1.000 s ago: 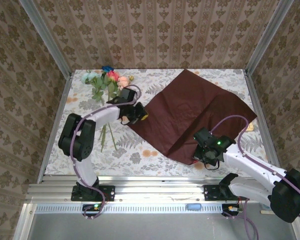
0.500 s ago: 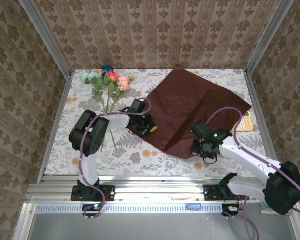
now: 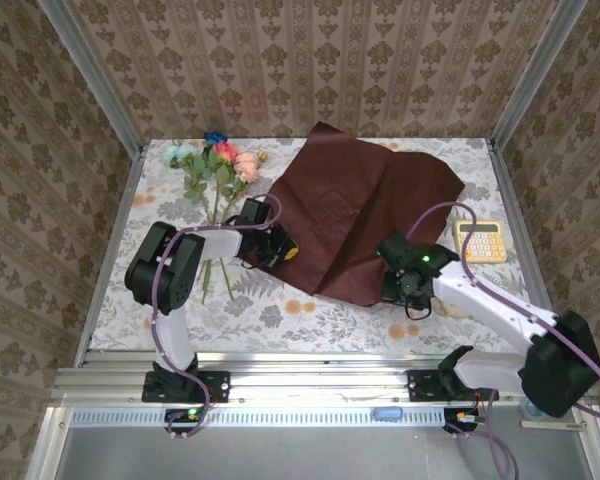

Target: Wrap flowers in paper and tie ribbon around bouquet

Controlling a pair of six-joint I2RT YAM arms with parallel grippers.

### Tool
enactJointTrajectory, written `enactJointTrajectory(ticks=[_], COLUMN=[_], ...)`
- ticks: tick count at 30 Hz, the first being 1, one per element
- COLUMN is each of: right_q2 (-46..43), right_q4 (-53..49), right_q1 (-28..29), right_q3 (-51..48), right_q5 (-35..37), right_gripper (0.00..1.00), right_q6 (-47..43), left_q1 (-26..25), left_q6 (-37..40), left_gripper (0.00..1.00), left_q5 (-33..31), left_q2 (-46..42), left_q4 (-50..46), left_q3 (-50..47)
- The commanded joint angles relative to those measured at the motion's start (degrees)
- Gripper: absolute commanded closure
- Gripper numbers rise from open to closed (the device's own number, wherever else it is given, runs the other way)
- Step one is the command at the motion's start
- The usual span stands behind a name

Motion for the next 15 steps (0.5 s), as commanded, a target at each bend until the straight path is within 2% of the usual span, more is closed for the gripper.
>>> enactJointTrajectory(ticks=[1, 4, 9, 12, 15], right_q2=[-6.35, -5.90, 5.34, 9.10, 6.30], right_q4=[-3.66, 1.99, 10.69, 7.46, 3.65], right_q1=[-0.41, -0.65, -1.44, -1.58, -1.77], right_q3=[2.71, 3.91, 7.20, 13.15, 14.90], right_q5=[7.37, 5.27, 0.29, 3.85, 8.82], right_gripper=[0.45, 0.48, 0.58, 0.66, 0.66], right_q6=[1.90, 1.91, 4.20, 4.48, 4.58], left_q1=[0.55, 0.65, 0.77, 0.88, 1.11], left_q6=[2.35, 3.78, 5.98, 7.16, 7.89], left_gripper=[0.96, 0.96, 0.95, 0.95, 0.95], left_q5=[-1.43, -1.35, -1.35, -1.07, -1.24], left_q2=[1.02, 0.30, -0.33, -0.08, 0.23], left_q4=[-5.26, -6.74, -9.30, -10.78, -11.13], left_q3=[0.15, 0.63, 1.90, 2.49, 2.47])
